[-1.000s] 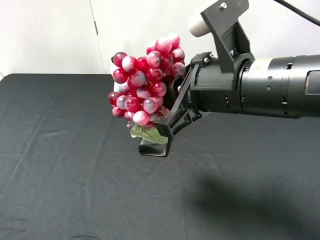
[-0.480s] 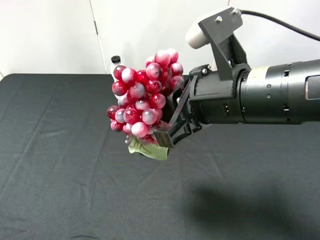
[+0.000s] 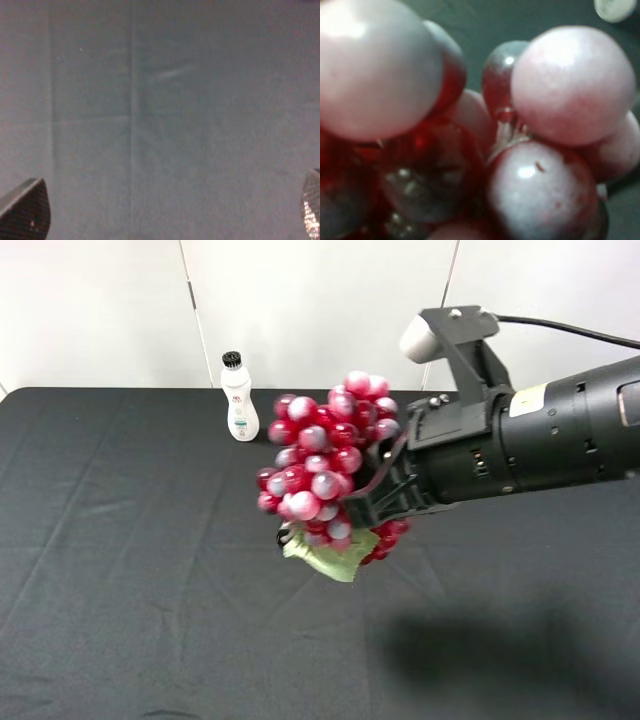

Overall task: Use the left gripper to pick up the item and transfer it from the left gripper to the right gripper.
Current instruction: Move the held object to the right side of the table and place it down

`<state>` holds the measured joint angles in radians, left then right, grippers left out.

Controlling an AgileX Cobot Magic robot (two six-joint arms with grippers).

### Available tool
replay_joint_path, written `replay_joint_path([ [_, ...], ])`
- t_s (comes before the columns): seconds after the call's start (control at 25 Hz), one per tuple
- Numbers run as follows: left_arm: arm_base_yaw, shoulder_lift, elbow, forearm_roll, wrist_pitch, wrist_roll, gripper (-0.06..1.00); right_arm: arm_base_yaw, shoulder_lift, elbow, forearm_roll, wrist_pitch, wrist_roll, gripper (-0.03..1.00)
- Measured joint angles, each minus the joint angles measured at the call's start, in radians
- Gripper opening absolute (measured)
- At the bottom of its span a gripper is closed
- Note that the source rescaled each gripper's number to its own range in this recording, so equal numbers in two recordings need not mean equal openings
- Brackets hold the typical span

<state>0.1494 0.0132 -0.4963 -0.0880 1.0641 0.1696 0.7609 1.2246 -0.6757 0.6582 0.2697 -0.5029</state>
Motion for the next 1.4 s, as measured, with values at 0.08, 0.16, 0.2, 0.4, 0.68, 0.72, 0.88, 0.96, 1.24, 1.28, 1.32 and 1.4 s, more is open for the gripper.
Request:
replay_joint_path([
  [0.08, 0.005, -0.017, 0.0, 0.0, 0.002, 0.0, 1.0, -0.057, 0.0, 0.0, -0.016, 0.034, 0.014, 0.0],
  [0.16, 0.006, -0.017, 0.0, 0.0, 0.002, 0.001, 1.0, -0.112, 0.0, -0.002, -0.036, 0.071, 0.028, 0.0],
  [0.2, 0.006, -0.019, 0.0, 0.0, 0.002, 0.001, 1.0, -0.142, 0.0, -0.006, -0.052, 0.087, 0.042, 0.0],
  [0.4, 0.006, -0.021, 0.0, 0.0, 0.002, 0.002, 1.0, -0.275, 0.0, -0.058, -0.2, 0.19, 0.13, 0.0],
  [0.68, 0.006, -0.021, 0.0, 0.0, 0.002, 0.002, 1.0, -0.464, 0.038, -0.17, -0.433, 0.371, 0.267, 0.0],
  [0.72, 0.006, -0.021, 0.0, 0.0, 0.002, 0.002, 1.0, -0.482, 0.055, -0.189, -0.448, 0.402, 0.272, 0.0],
  [0.88, 0.006, -0.021, 0.0, 0.0, 0.002, 0.002, 1.0, -0.538, 0.15, -0.252, -0.481, 0.486, 0.283, 0.0],
  [0.96, 0.006, -0.021, 0.0, 0.0, 0.002, 0.002, 1.0, -0.545, 0.202, -0.277, -0.487, 0.5, 0.284, 0.0],
  [1.24, 0.006, -0.021, 0.0, 0.0, 0.002, 0.003, 1.0, -0.546, 0.383, -0.337, -0.491, 0.525, 0.285, 0.0],
  [1.28, 0.006, -0.021, 0.0, 0.0, 0.002, 0.003, 1.0, -0.546, 0.405, -0.338, -0.492, 0.525, 0.285, 0.0],
  [1.32, 0.006, -0.021, 0.0, 0.0, 0.002, 0.003, 1.0, -0.546, 0.431, -0.339, -0.493, 0.53, 0.285, 0.0],
  [1.4, 0.006, -0.021, 0.0, 0.0, 0.002, 0.003, 1.0, -0.546, 0.483, -0.341, -0.494, 0.543, 0.285, 0.0],
])
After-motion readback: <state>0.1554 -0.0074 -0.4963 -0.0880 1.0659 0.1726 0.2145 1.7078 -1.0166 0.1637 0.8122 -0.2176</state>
